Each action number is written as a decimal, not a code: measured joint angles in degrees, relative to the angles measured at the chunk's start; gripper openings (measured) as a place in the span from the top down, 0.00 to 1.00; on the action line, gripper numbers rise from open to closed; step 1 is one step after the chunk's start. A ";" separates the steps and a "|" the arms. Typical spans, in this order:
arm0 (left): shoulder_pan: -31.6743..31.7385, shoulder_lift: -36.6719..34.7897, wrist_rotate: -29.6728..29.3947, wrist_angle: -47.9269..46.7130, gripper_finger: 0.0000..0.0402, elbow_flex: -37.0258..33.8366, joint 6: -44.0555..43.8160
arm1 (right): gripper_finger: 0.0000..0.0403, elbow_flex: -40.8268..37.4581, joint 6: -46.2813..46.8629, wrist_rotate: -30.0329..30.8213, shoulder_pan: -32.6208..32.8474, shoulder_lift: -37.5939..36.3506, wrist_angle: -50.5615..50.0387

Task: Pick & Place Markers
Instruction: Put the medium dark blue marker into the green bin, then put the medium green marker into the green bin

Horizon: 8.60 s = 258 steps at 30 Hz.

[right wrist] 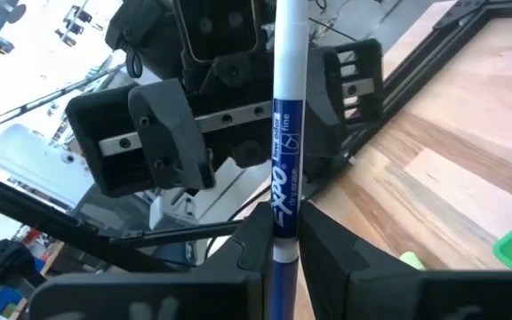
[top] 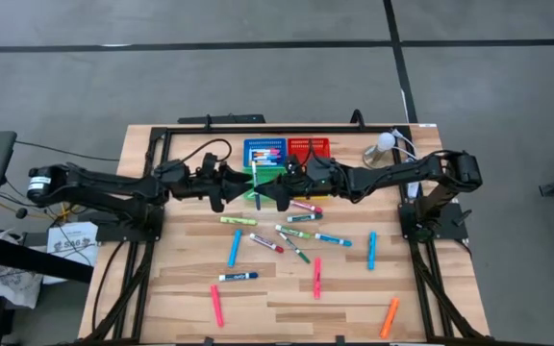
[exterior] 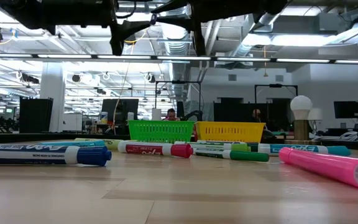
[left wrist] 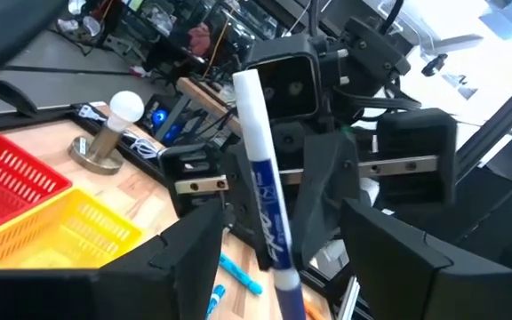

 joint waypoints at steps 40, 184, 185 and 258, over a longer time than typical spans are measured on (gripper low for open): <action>3.91 3.77 4.44 0.15 0.90 3.79 -0.30 | 0.90 -0.02 -0.17 0.20 -0.02 0.02 -0.37; 9.05 8.27 4.28 -57.11 0.58 29.54 29.75 | 0.56 -19.43 -11.88 12.02 4.66 -34.12 -38.93; 8.45 6.11 4.24 -57.14 0.58 27.62 28.58 | 0.56 -19.43 -11.88 12.02 4.66 -34.12 -38.91; 0.13 -27.44 0.98 -52.61 0.57 -1.67 17.37 | 0.58 16.14 -1.68 0.57 16.95 19.71 -65.42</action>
